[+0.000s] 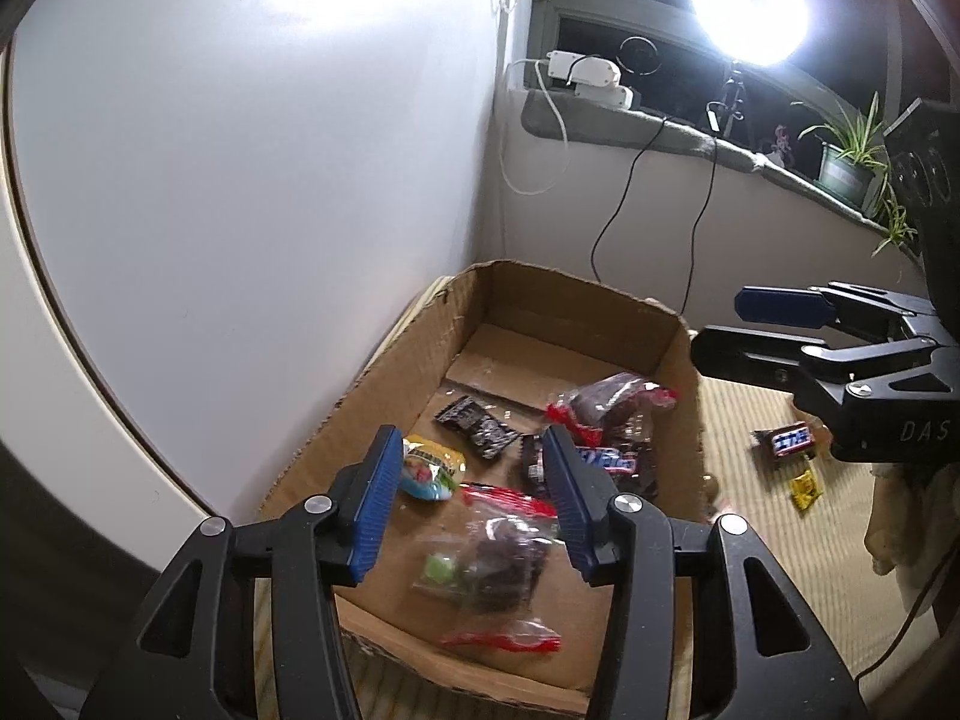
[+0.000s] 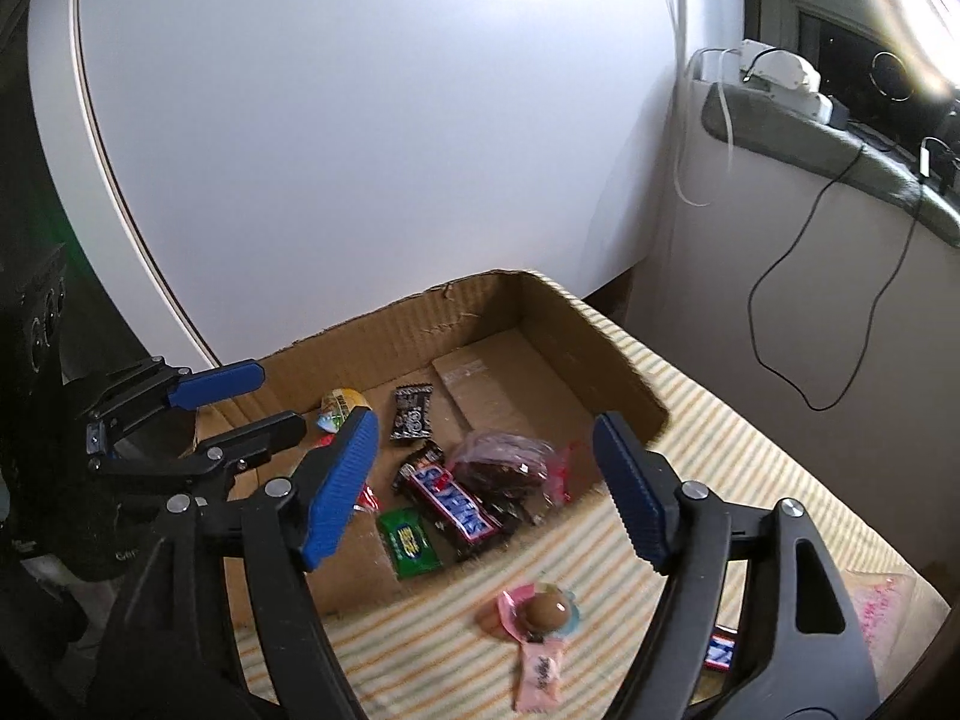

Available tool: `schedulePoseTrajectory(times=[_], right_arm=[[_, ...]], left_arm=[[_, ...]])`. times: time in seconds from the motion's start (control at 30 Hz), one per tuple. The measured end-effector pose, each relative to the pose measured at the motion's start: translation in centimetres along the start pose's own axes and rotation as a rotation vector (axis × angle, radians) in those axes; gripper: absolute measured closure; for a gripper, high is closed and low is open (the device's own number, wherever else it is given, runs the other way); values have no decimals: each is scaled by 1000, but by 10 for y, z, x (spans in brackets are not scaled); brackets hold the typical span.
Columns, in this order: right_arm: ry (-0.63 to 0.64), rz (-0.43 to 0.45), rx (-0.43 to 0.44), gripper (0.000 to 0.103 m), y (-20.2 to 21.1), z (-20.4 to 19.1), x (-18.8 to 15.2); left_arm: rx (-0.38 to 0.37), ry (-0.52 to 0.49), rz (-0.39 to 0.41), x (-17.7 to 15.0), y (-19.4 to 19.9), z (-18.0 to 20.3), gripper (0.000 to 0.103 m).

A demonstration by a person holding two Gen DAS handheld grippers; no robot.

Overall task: Organize snacks
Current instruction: 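Move both tools back toward the remaining candies on the bed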

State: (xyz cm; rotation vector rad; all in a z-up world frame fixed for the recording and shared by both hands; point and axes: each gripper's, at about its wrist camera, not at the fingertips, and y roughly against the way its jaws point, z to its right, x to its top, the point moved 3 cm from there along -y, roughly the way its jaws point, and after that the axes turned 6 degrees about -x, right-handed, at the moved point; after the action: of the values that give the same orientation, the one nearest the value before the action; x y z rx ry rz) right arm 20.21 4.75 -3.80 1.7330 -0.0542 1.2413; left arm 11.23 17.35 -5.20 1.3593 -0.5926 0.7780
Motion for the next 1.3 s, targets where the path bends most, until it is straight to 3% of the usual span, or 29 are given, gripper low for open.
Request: schedulePoseTrajectory(times=[0.4, 0.7, 0.93, 1.07, 1.3], right_arm=[[-50, 17, -90, 26, 59, 55, -42], [-75, -47, -151, 26, 85, 97, -100], [-38, -117, -64, 26, 70, 105, -131], [2, -155, -2, 46, 55, 101, -138], [58, -203, 45, 49, 23, 98, -140]], left_arm=[[-81, -46, 33, -1, 18, 50, 56], [-181, -85, -17, -24, 10, 106, 56], [-229, -86, -100, -50, -6, 135, 56], [-251, -62, -157, -62, -20, 142, 60], [-248, -42, -212, -67, -40, 146, 61]])
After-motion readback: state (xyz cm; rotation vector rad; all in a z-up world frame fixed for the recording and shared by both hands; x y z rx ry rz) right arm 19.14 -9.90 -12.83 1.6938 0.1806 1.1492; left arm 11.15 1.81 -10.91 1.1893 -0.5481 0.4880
